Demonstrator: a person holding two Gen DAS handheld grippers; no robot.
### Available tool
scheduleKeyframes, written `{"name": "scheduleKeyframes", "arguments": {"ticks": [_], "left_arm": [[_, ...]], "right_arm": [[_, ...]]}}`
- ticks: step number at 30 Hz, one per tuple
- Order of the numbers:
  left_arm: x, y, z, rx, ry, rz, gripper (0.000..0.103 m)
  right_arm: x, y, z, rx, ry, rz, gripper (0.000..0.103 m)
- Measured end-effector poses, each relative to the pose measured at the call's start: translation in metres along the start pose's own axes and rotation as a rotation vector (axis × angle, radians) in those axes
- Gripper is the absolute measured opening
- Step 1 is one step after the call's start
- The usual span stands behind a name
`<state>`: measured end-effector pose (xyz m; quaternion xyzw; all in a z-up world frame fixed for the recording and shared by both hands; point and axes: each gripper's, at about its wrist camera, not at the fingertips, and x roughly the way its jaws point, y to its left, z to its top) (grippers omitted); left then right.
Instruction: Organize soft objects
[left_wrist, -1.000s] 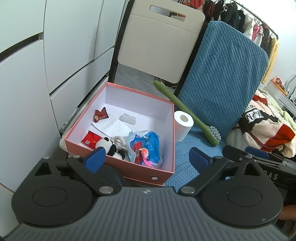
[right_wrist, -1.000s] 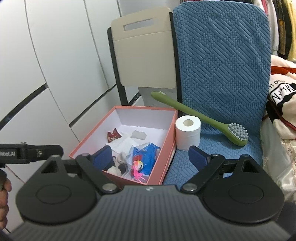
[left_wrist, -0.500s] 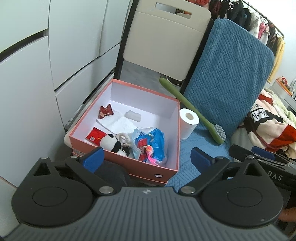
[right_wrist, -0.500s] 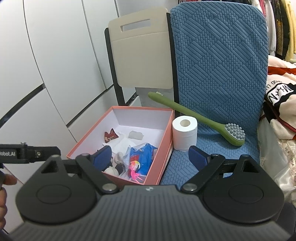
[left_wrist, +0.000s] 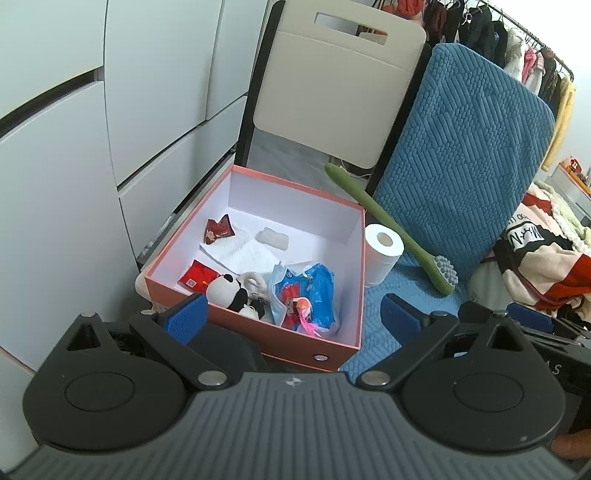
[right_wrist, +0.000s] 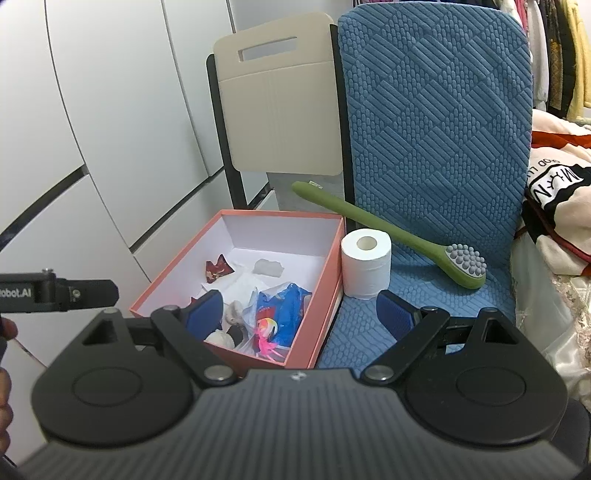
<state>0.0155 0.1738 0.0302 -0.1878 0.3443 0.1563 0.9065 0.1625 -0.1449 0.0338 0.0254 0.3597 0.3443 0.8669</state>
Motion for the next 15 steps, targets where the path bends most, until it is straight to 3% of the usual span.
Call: {"name": "scheduleKeyframes", "arguments": {"ticks": [15], "left_arm": [[0.0011,0.0028,-0.0008,-0.006,0.005,-0.011,0.101]], "right_arm": [[0.0007,-0.0022,-0.0011,-0.001,0.007,0.005,0.092]]}}
